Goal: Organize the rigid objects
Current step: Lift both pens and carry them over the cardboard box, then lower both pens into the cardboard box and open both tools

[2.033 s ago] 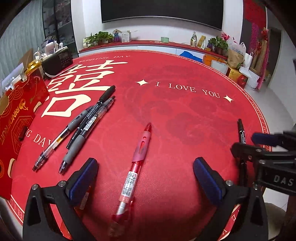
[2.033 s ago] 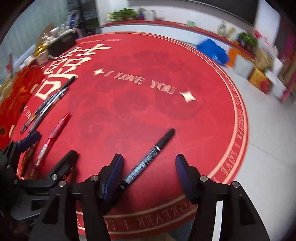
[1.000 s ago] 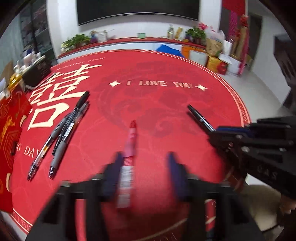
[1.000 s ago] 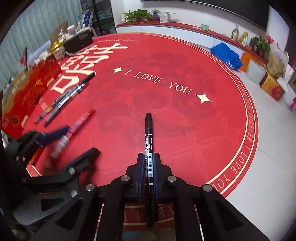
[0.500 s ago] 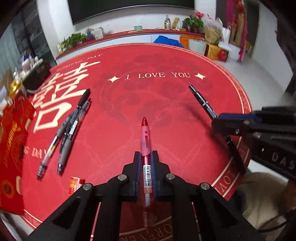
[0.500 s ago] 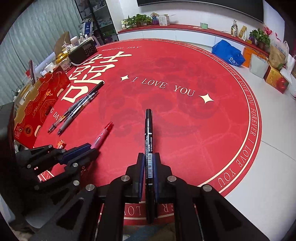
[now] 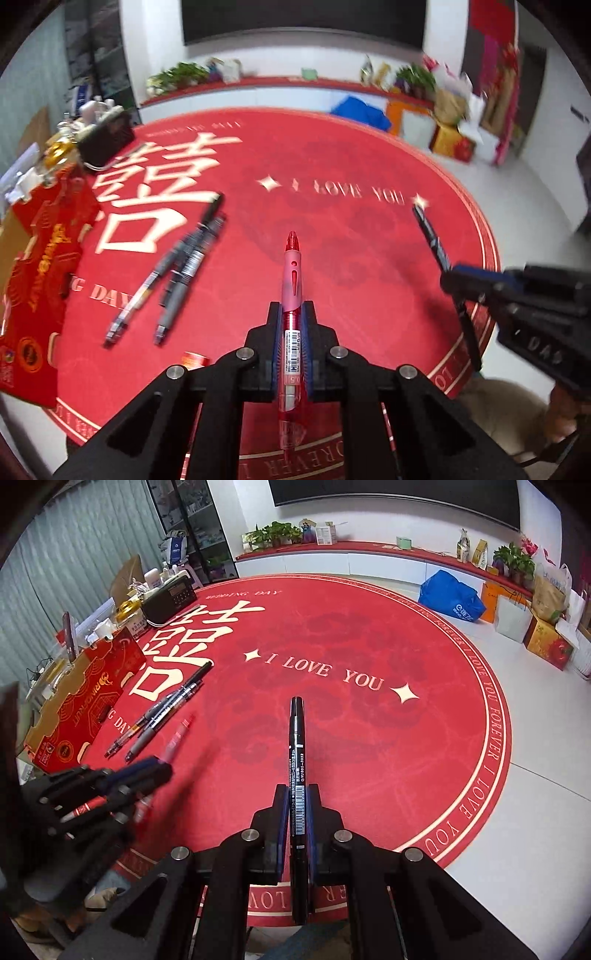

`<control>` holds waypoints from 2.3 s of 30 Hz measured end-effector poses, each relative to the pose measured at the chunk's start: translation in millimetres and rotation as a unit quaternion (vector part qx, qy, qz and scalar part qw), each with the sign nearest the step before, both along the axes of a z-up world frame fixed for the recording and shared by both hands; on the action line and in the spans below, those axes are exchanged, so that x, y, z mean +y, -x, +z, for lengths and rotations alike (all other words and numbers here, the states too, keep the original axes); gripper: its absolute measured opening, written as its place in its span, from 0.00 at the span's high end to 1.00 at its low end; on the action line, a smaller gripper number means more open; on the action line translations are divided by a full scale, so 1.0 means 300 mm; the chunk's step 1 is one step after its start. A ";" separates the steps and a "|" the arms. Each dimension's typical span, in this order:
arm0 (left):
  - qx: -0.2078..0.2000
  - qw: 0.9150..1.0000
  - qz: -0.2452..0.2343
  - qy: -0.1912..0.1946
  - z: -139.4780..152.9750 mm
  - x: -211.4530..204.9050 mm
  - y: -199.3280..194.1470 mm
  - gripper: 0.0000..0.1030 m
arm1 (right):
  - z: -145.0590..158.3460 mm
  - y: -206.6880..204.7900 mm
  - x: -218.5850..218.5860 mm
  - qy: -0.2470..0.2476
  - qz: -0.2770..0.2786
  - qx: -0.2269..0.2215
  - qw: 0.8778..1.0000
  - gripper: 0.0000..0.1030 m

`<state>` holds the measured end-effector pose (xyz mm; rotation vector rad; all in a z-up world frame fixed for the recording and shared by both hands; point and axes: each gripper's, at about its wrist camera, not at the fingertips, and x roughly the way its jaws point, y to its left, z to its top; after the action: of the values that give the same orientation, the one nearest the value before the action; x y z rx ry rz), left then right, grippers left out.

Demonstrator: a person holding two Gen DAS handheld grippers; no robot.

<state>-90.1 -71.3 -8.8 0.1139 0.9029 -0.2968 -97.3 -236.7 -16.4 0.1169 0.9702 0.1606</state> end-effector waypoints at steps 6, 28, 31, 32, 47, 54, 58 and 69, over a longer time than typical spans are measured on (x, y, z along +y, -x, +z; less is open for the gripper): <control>-0.021 0.999 0.029 0.000 0.052 0.044 0.002 0.90 | 0.036 -0.021 0.046 -0.002 0.017 -0.012 1.000 0.90; -0.081 0.984 0.158 0.024 0.186 0.357 0.023 0.90 | 0.147 -0.136 0.382 0.023 0.128 -0.041 0.991 0.90; -0.096 0.978 0.184 0.021 0.210 0.429 0.027 0.90 | 0.166 -0.156 0.456 0.022 0.149 -0.047 0.987 0.90; -0.100 0.976 0.192 0.021 0.215 0.452 0.028 0.90 | 0.171 -0.161 0.478 0.021 0.155 -0.049 0.986 0.90; -0.130 0.937 0.324 0.004 0.269 0.824 0.018 0.90 | 0.280 -0.245 0.871 -0.007 0.261 -0.081 0.962 0.90; -0.122 0.923 0.365 0.004 0.238 0.953 -0.010 0.90 | 0.311 -0.299 1.041 -0.015 0.292 -0.089 0.952 0.90; -0.118 0.921 0.372 0.004 0.222 0.990 -0.021 0.90 | 0.304 -0.343 1.081 -0.008 0.285 -0.090 0.954 0.90; -0.104 0.922 0.372 0.020 0.176 1.018 -0.043 0.90 | -0.029 -0.446 1.001 0.102 0.271 0.010 0.957 0.41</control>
<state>-77.2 234.1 44.0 -0.2350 0.6692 0.4018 36.5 63.6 -25.0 -0.3436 1.0149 0.5620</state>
